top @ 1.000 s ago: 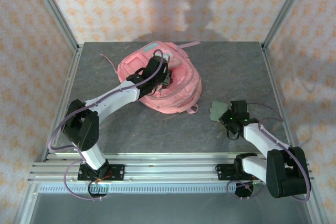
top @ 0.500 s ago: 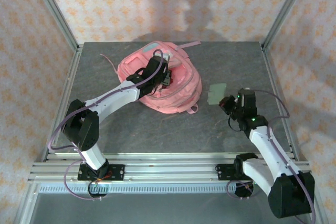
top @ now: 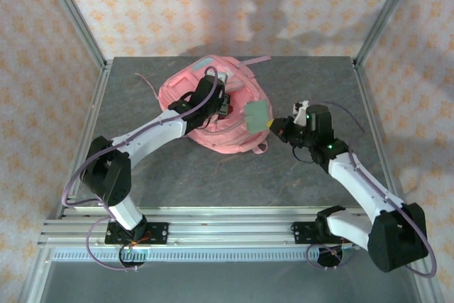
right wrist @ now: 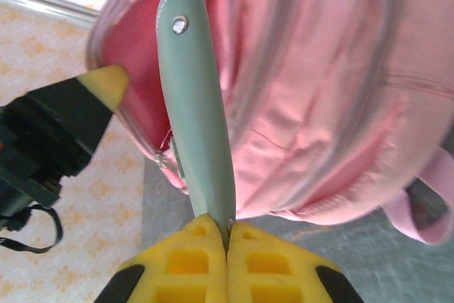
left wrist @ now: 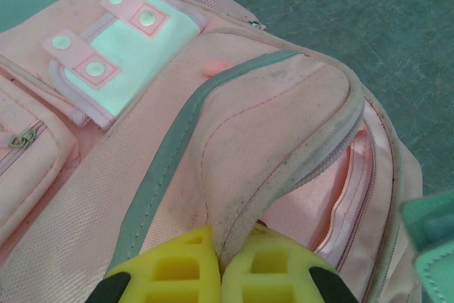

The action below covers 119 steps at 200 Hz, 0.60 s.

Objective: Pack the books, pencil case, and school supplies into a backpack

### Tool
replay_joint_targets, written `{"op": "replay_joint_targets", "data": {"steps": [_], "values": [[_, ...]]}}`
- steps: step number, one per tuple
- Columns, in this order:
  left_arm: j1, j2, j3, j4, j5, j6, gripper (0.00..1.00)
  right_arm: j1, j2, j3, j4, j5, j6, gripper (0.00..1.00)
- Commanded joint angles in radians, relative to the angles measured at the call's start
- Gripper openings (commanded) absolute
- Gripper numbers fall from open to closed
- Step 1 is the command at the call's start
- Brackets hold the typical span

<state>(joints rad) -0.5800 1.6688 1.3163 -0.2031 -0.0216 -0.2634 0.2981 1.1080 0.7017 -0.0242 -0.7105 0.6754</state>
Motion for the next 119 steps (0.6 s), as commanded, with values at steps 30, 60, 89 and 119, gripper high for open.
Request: {"op": "replay_joint_targets", "data": {"steps": [30, 60, 89, 119], "values": [[0.008, -0.073, 0.002, 0.080, 0.018, -0.026, 0.00, 0.041, 0.231, 0.197, 0.056, -0.084, 0.009, 0.00], [0.005, -0.076, 0.002, 0.077, 0.031, -0.030, 0.00, 0.044, 0.350, 0.302, 0.056, -0.054, 0.062, 0.00], [-0.004, -0.082, 0.002, 0.077, 0.033, -0.031, 0.00, 0.046, 0.457, 0.379, 0.102, -0.055, 0.147, 0.00], [-0.022, -0.073, 0.006, 0.080, 0.046, -0.037, 0.00, 0.087, 0.544, 0.469, 0.144, -0.012, 0.205, 0.00]]}}
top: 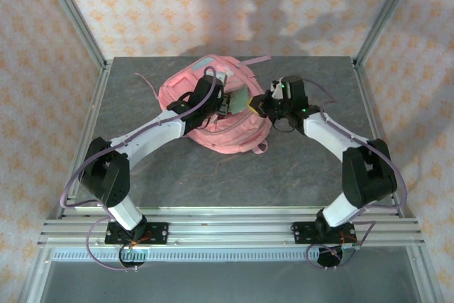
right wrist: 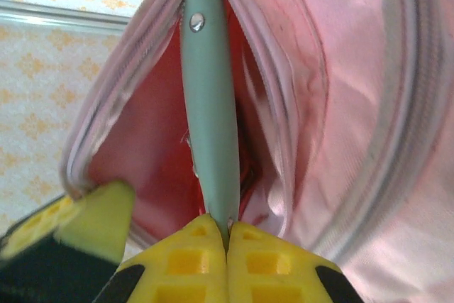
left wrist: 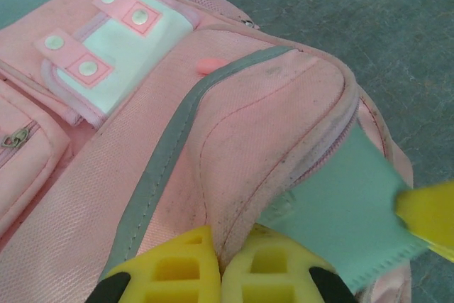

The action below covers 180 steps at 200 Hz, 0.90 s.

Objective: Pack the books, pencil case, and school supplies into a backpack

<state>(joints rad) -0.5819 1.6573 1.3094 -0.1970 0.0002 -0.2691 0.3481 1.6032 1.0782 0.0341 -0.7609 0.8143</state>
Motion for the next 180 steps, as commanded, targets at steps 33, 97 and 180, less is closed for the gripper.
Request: {"op": "replay_joint_targets", "data": {"steps": [33, 97, 180], "values": [[-0.040, -0.044, 0.020, 0.089, 0.026, -0.050, 0.00, 0.092, 0.141, 0.172, 0.128, 0.094, 0.120, 0.00], [-0.042, -0.023, 0.023, 0.088, 0.025, -0.082, 0.00, 0.111, 0.064, 0.072, 0.035, 0.182, 0.043, 0.35], [-0.022, -0.236, -0.266, 0.148, -0.025, -0.265, 0.57, 0.109, -0.362, -0.228, -0.156, 0.395, -0.150, 0.45]]}}
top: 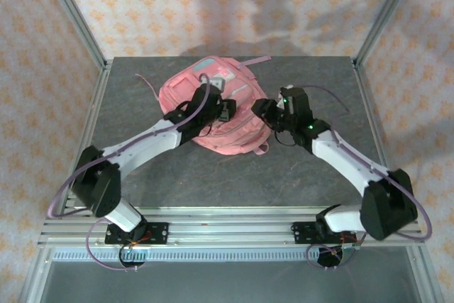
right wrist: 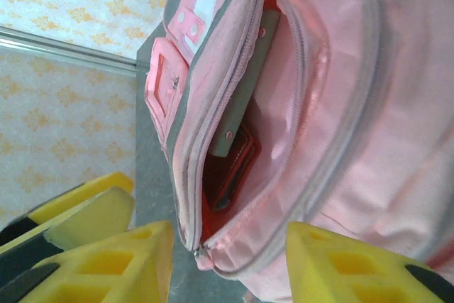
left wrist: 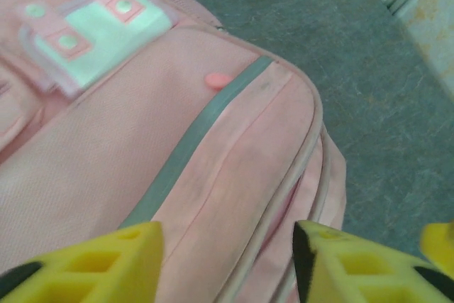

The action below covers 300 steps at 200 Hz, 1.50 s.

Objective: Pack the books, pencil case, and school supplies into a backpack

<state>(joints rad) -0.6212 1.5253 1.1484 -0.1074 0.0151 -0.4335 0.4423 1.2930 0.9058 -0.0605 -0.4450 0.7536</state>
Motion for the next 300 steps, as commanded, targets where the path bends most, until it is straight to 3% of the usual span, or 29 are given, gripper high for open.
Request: {"op": "replay_joint_targets", "data": {"steps": [1, 37, 60, 103, 153, 168, 195, 208, 256, 300], "values": [[0.019, -0.106, -0.112, 0.058, -0.041, -0.105, 0.57, 0.016, -0.054, -0.056, -0.060, 0.080, -0.093, 0.45], [0.091, -0.193, -0.299, 0.088, -0.017, -0.244, 0.67, 0.072, -0.067, -0.090, -0.006, 0.068, -0.141, 0.45], [0.131, -0.191, -0.357, 0.163, 0.041, -0.272, 0.68, 0.108, -0.043, -0.077, 0.036, 0.057, -0.151, 0.45], [0.187, -0.097, -0.321, 0.229, 0.109, -0.265, 0.66, 0.146, -0.013, -0.060, 0.052, 0.058, -0.148, 0.42], [0.190, 0.026, -0.247, 0.237, 0.170, -0.247, 0.62, 0.156, -0.010, -0.101, 0.084, 0.049, -0.123, 0.40], [0.189, 0.060, -0.226, 0.239, 0.191, -0.241, 0.53, 0.173, 0.010, -0.091, 0.082, 0.051, -0.124, 0.39], [0.190, 0.099, -0.186, 0.221, 0.238, -0.237, 0.12, 0.222, 0.065, -0.053, 0.047, 0.097, -0.137, 0.38], [0.189, 0.094, -0.184, 0.222, 0.253, -0.241, 0.00, 0.249, 0.096, -0.034, 0.030, 0.124, -0.141, 0.38], [0.189, 0.026, -0.205, 0.242, 0.309, -0.285, 0.00, 0.330, 0.203, 0.054, -0.034, 0.258, -0.126, 0.46], [0.187, -0.033, -0.255, 0.324, 0.385, -0.396, 0.00, 0.376, 0.298, 0.140, -0.063, 0.350, -0.108, 0.46]]}}
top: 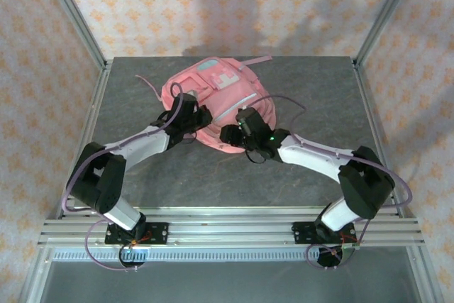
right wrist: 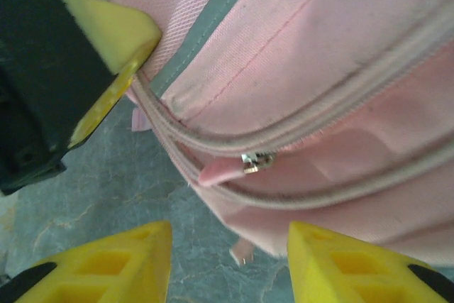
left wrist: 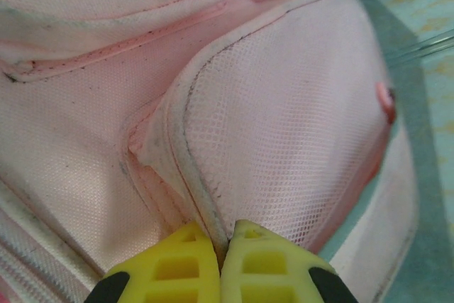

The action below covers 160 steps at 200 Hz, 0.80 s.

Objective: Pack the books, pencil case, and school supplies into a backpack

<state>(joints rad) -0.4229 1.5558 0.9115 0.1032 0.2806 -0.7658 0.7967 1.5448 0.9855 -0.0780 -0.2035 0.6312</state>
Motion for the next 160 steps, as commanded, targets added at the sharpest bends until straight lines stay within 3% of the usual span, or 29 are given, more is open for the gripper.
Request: {"op": "replay_joint_targets", "data": {"steps": [1, 66, 119, 160], "values": [[-0.012, -0.064, -0.019, 0.115, 0.121, -0.065, 0.00, 0.021, 0.048, 0.061, -0.046, 0.109, 0.015, 0.46], [-0.035, -0.086, -0.037, 0.148, 0.136, -0.102, 0.00, 0.025, 0.145, 0.145, -0.072, 0.234, 0.066, 0.34], [-0.030, -0.090, -0.052, 0.138, 0.081, -0.099, 0.00, 0.027, 0.200, 0.185, -0.161, 0.281, 0.047, 0.00], [0.004, -0.082, -0.050, 0.073, 0.027, -0.049, 0.00, 0.018, 0.105, 0.113, -0.253, 0.365, -0.021, 0.00]]}}
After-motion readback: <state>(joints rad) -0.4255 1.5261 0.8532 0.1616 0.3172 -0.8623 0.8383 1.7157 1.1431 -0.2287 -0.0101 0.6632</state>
